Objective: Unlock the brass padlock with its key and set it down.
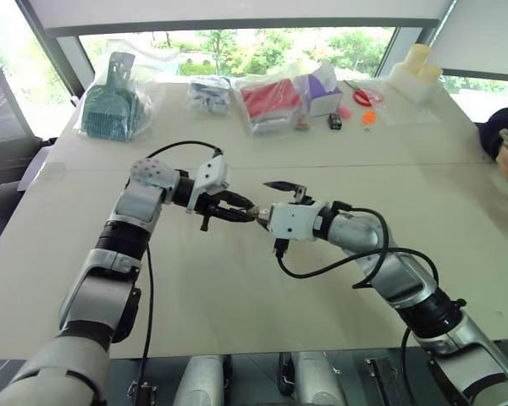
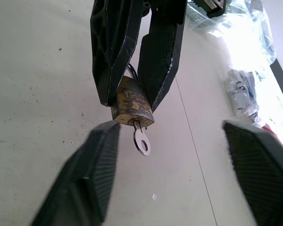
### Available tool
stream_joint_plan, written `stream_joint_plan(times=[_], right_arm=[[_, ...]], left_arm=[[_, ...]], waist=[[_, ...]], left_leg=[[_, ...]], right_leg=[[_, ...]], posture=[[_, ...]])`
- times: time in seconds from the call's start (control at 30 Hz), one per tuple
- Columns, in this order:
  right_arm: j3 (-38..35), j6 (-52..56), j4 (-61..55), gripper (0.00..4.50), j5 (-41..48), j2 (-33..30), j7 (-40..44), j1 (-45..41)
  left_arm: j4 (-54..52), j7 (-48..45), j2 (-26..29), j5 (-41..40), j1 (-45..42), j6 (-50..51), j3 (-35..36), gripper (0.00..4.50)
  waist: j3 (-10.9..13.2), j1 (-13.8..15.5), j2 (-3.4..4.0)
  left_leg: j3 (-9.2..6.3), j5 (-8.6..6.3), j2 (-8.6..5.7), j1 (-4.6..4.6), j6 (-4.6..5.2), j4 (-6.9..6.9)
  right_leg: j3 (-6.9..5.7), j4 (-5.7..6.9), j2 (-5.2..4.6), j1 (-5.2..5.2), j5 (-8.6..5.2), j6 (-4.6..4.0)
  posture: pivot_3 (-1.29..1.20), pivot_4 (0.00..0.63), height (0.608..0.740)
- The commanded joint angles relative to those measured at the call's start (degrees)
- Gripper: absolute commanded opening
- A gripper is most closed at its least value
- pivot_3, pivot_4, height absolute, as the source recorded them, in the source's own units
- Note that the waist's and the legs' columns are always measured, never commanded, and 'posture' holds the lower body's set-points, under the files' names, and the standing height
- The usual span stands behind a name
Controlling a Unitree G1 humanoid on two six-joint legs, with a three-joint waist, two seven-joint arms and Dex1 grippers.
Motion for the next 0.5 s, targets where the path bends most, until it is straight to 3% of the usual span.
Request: stream_joint_plan(times=[0.03,0.13,0.37,0.5], right_arm=[[-1.7,-1.8,-1.2,1.55,-0.8,0.4,0.5,-1.3],[-1.8,-1.9,-1.7,0.02,-1.0,0.5,1.3,-1.0],[-1.1,0.5,-1.8,0.02,0.7,1.8,6.0,-1.8],[-2.2,12.0,-1.1,0.02,7.7,4.4,13.9,-3.9]], left_arm=[[-1.9,0.4,0.5,-1.1,-0.3,-0.9,0.2,0.74],[-1.9,1.0,0.4,-1.0,-0.4,-1.3,-0.1,0.74],[-1.8,4.0,-0.6,-0.6,-1.1,-5.7,0.0,0.74],[-2.5,6.0,-0.9,0.7,-1.3,-14.1,0.1,0.74]], waist=[[0.0,0.0,0.0],[0.0,0.0,0.0],[0.0,0.0,0.0],[0.0,0.0,0.0]], left_leg=[[0.01,0.0,0.0,0.0,0.0,0.0],[0.0,0.0,0.0,0.0,0.0,0.0],[0.01,0.0,0.0,0.01,0.0,0.0],[0.01,0.0,0.0,0.02,-0.01,0.0]], right_leg=[[0.0,0.0,0.0,0.0,0.0,0.0],[0.0,0.0,0.0,0.0,0.0,0.0],[0.0,0.01,0.0,0.01,0.0,0.0],[0.0,0.01,0.0,0.02,0.0,-0.01]], posture=[[0.0,0.15,0.74],[0.0,0.15,0.74],[0.0,0.15,0.74],[0.0,0.15,0.74]])
